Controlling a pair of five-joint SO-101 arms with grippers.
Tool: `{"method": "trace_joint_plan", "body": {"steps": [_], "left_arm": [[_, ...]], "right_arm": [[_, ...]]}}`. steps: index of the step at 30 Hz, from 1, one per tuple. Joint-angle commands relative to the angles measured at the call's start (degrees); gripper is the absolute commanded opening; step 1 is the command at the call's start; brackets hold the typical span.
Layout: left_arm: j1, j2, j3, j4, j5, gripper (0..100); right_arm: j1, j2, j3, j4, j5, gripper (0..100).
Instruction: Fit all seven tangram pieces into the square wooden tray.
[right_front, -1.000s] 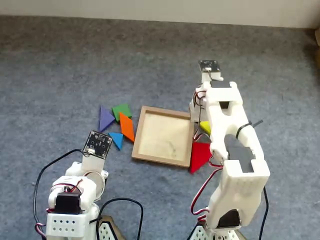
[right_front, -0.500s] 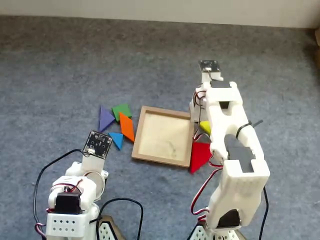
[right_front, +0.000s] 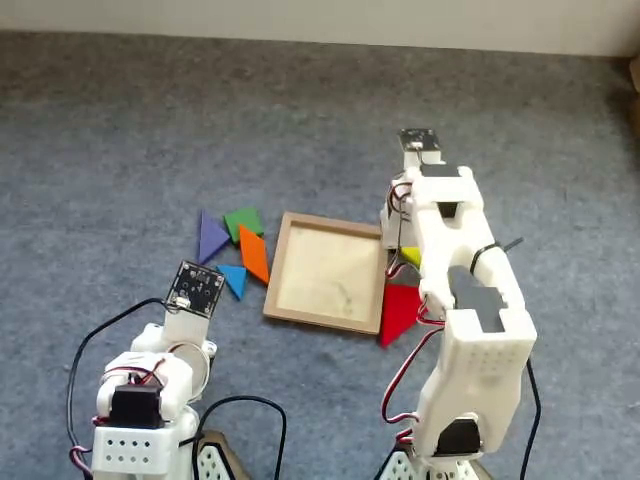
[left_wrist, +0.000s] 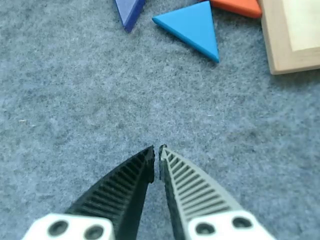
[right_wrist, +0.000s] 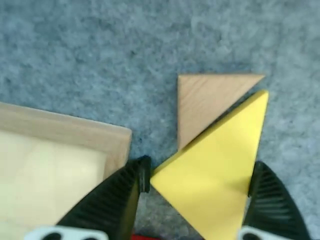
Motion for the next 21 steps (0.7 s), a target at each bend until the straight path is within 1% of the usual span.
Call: {"method": "trace_joint_plan", "body": {"steps": [1, 4, 7, 14, 18, 21], "left_arm": [[0.31, -1.45, 1.1, 0.26, 0.44, 5], [0.31, -1.45, 1.1, 0.26, 0.44, 5], [0.31, -1.45, 1.1, 0.26, 0.44, 5], [0.31, -1.45, 1.1, 0.26, 0.44, 5], [0.31, -1.45, 1.1, 0.26, 0.44, 5], [0.31, -1.45, 1.1, 0.26, 0.44, 5]], "right_arm": [[1.19, -0.48, -2.51, 0.57, -0.53, 21.3], [1.27, -0.66, -2.51, 0.75, -0.53, 18.5], [1.54, -1.1, -2.86, 3.74, -0.53, 18.0], [1.45, -10.77, -3.82, 4.53, -0.44, 18.0], [1.27, -16.04, -4.18, 9.71, -0.44, 18.0], [-0.57, -20.26, -3.91, 12.7, -0.44, 18.0]]}}
